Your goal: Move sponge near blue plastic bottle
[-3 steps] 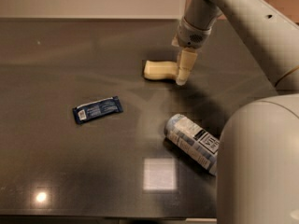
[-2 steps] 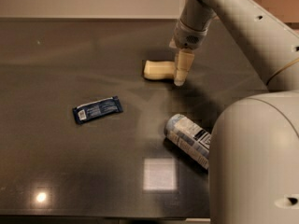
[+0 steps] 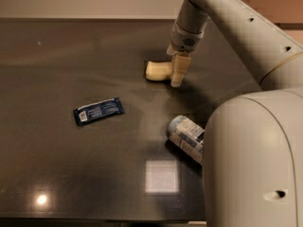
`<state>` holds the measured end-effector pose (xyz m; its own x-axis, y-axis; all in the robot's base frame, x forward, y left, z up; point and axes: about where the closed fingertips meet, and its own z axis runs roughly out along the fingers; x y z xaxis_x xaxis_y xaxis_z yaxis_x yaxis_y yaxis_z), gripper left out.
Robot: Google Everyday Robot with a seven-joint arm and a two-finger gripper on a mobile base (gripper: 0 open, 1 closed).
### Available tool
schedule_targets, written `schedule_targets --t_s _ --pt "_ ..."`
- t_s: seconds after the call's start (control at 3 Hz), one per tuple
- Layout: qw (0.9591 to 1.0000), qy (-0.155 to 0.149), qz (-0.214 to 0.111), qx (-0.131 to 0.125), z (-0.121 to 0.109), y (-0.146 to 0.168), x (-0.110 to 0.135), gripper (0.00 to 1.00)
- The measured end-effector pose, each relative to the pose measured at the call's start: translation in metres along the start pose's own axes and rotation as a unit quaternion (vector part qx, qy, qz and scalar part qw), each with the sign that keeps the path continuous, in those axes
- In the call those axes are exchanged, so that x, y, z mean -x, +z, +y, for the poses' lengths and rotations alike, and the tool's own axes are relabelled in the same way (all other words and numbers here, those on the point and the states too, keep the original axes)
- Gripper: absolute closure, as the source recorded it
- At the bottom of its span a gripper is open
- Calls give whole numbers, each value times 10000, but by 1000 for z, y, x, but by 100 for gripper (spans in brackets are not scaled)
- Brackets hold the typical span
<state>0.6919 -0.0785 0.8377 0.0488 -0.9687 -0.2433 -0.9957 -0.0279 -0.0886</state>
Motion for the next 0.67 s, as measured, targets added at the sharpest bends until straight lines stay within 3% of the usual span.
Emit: schedule_targets --t_s 0.67 --pt "9999 -91 29 36 2 2 8 62"
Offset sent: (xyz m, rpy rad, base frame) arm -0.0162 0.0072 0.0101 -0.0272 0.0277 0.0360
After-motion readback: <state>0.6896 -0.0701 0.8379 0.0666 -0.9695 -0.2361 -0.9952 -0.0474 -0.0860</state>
